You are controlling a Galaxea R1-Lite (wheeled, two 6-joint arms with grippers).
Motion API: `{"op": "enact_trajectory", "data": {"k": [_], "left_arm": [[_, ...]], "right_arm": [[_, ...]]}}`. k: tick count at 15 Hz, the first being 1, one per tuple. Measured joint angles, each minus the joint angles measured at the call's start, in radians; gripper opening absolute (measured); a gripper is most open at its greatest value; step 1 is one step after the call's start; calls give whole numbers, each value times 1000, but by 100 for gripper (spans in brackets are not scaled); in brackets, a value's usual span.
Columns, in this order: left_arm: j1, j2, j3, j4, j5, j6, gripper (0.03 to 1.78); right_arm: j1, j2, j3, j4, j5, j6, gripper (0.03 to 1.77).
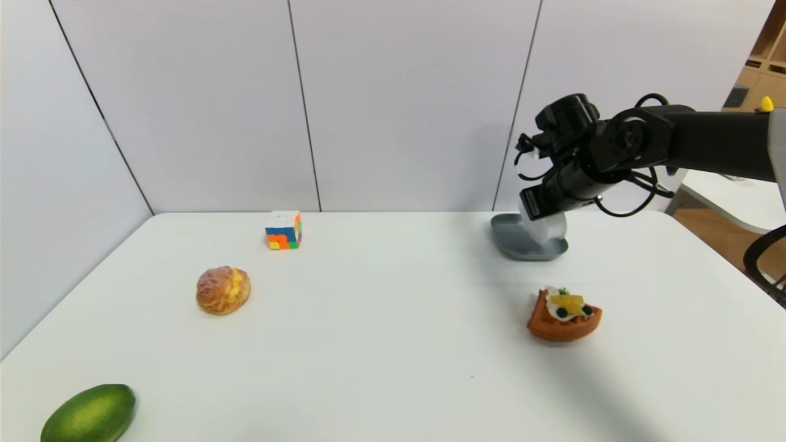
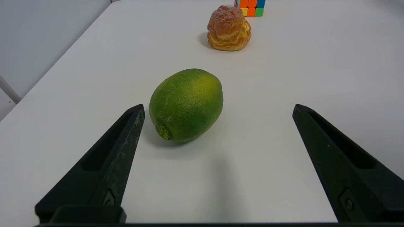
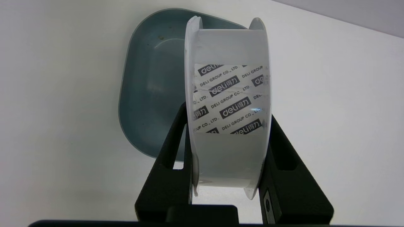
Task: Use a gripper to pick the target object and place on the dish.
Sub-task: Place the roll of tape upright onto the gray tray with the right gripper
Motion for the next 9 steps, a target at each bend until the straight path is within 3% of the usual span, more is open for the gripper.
{"op": "enact_trajectory", "data": {"k": [9], "left_arm": [[0, 0, 0, 0, 0, 0, 169]], "right_arm": [[1, 9, 0, 0, 0, 2, 56]]}}
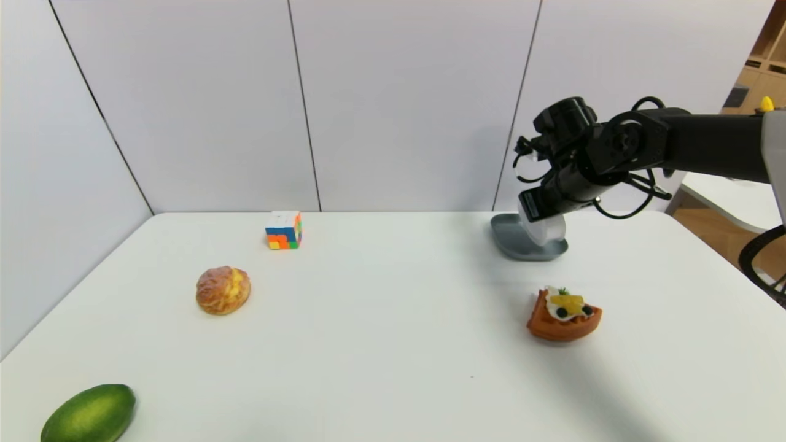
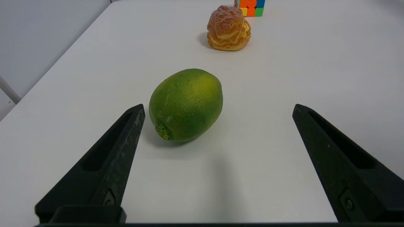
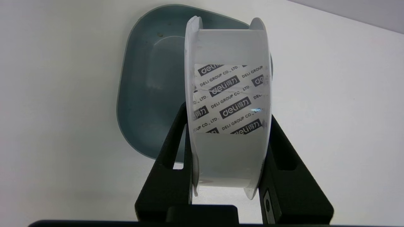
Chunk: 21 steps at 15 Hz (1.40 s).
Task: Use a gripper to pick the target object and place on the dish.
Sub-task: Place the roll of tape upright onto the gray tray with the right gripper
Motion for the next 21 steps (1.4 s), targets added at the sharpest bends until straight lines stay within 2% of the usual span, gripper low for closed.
{"op": "enact_trajectory", "data": {"k": [13, 15, 17, 21], "left_arm": [[1, 0, 0, 0, 0, 0, 169], [1, 0, 0, 0, 0, 0, 169], [0, 0, 0, 0, 0, 0, 169], [0, 0, 0, 0, 0, 0, 169]], "right_arm": [[0, 0, 0, 8, -12, 2, 56], [3, 0, 1, 9, -41, 1, 80], [4, 0, 1, 7, -43, -1, 100], [9, 0, 0, 9, -43, 3, 129]]}}
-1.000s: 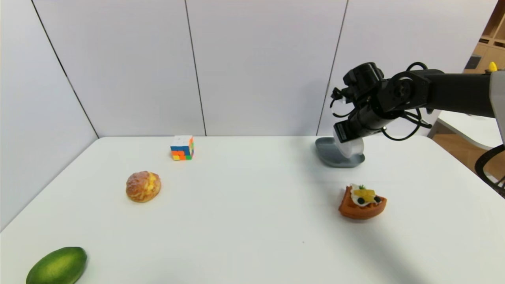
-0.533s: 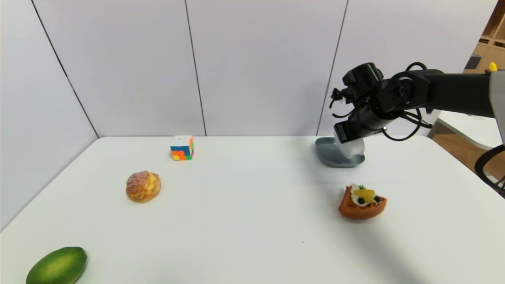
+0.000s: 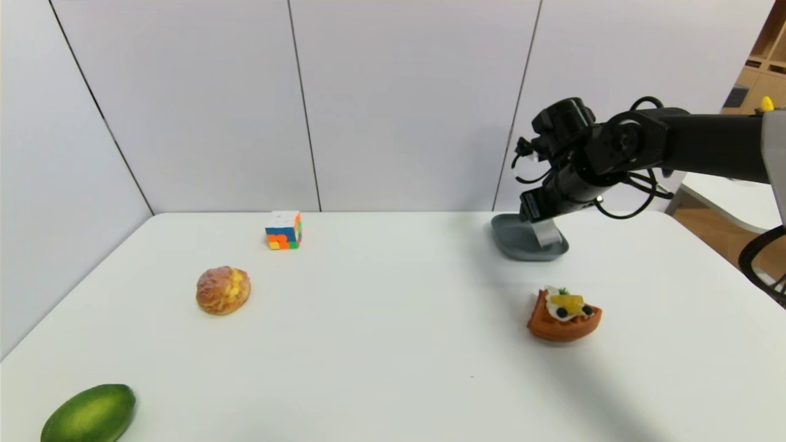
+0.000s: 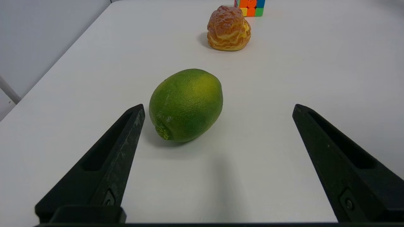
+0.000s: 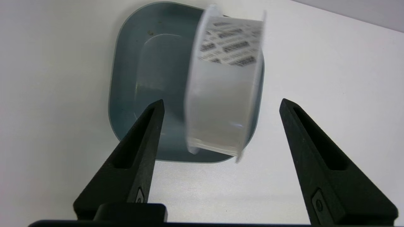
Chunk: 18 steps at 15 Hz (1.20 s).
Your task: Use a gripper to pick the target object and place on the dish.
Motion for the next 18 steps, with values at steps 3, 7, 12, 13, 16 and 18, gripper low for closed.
{"op": "enact_trajectory", "data": {"k": [3, 7, 12, 13, 16, 18], "left_arm": [[0, 0, 0, 0, 0, 0, 169], [0, 0, 0, 0, 0, 0, 169], [0, 0, 0, 0, 0, 0, 169], [0, 0, 0, 0, 0, 0, 169], [0, 0, 0, 0, 0, 0, 169], [0, 0, 0, 0, 0, 0, 169]], "right_arm": [[6, -1, 0, -2, 0, 1, 142], [31, -24, 0, -6, 2, 0, 154], [72, -90, 0, -6, 5, -3, 162], [80, -112, 0, -6, 5, -3, 163], [94, -187, 0, -7, 5, -8, 166], [95, -243, 0, -9, 5, -11, 167]]}}
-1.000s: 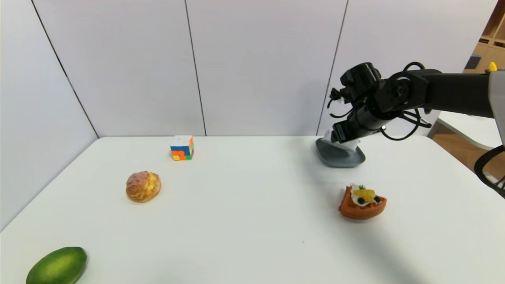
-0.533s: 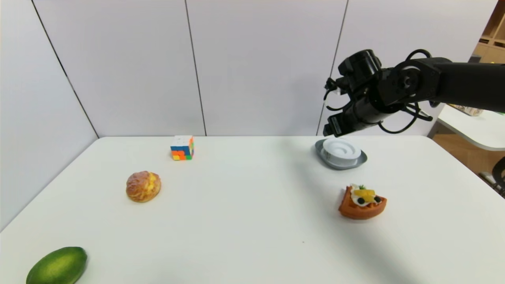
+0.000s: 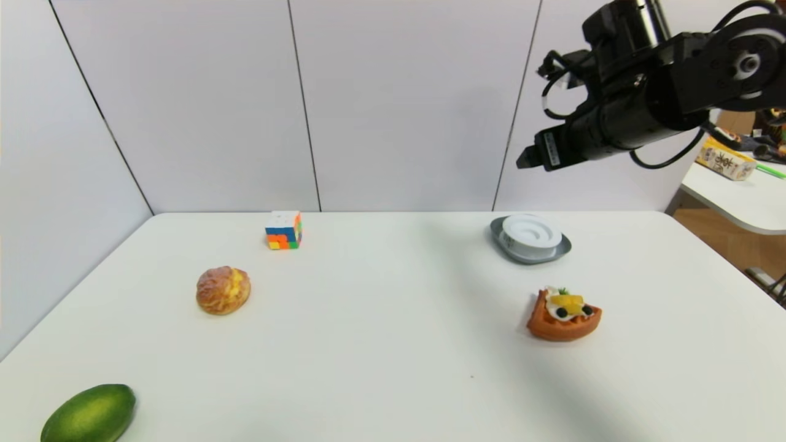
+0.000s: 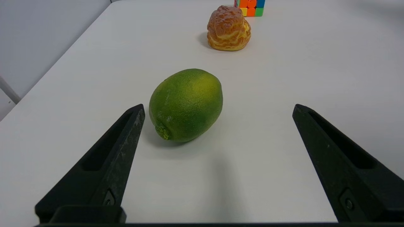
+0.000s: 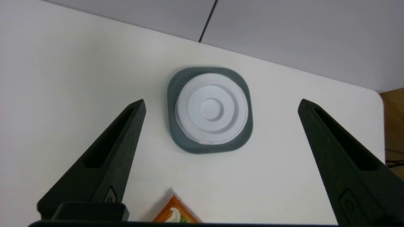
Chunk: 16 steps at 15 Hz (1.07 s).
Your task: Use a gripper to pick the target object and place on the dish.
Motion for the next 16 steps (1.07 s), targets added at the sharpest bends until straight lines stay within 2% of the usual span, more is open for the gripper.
{"op": "enact_trajectory", "data": {"k": [4, 6, 9, 13, 16], "left_arm": [[0, 0, 0, 0, 0, 0, 169], [0, 0, 0, 0, 0, 0, 169], [0, 0, 0, 0, 0, 0, 169], [0, 0, 0, 0, 0, 0, 169], [0, 0, 0, 0, 0, 0, 169]], "right_arm": [[-17, -118, 1, -7, -1, -9, 169], [-50, -175, 4, -56, -2, -42, 169], [-105, -254, 51, -216, 1, -125, 169], [-143, -372, 235, -461, 13, -186, 169], [-173, -496, 406, -589, 74, -201, 169]]}}
